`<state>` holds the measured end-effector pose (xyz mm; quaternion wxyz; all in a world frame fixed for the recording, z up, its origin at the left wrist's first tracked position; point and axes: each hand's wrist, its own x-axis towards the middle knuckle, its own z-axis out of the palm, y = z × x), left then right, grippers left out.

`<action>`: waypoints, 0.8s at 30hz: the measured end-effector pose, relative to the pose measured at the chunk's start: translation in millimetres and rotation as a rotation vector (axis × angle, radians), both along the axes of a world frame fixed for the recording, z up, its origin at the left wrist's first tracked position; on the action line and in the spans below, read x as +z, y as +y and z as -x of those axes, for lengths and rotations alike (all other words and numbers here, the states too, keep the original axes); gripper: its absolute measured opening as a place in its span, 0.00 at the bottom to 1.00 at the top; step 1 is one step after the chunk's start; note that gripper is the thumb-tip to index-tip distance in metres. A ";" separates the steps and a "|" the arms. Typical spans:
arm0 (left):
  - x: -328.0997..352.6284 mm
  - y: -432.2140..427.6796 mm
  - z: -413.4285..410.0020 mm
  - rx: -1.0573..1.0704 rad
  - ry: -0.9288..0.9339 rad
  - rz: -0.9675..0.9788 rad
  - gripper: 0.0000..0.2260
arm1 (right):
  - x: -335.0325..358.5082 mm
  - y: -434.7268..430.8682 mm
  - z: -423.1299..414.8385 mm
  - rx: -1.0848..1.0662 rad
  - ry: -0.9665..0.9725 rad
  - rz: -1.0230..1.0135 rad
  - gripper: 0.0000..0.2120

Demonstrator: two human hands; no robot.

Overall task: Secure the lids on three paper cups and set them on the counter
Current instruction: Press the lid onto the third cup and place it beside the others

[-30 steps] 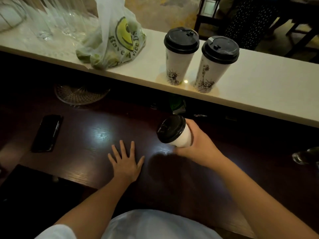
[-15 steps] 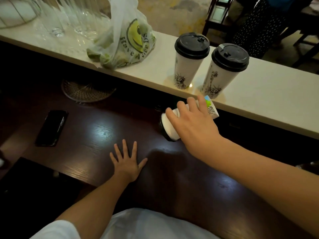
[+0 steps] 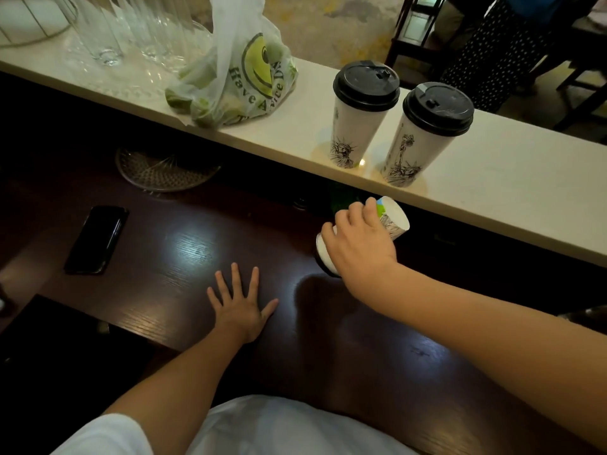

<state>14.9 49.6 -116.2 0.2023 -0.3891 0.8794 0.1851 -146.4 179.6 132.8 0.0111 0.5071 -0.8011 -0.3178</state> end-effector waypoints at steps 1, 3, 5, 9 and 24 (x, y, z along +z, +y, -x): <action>1.0 0.4 0.0 -0.001 -0.001 -0.004 0.39 | 6.6 2.0 2.2 -0.032 -0.028 0.034 0.29; 2.1 0.8 0.6 -0.003 -0.006 -0.011 0.39 | 21.2 8.5 8.7 -0.092 -0.100 0.129 0.32; 3.0 0.5 1.0 -0.004 -0.014 -0.019 0.39 | 35.0 17.3 16.7 -0.164 -0.207 0.269 0.35; 3.1 0.0 1.3 -0.011 -0.027 -0.021 0.39 | 52.5 35.8 31.4 -0.385 -0.605 0.711 0.43; 4.8 -4.2 4.8 -0.019 -0.101 -0.029 0.40 | -31.5 48.4 8.8 -0.848 -1.473 1.507 0.29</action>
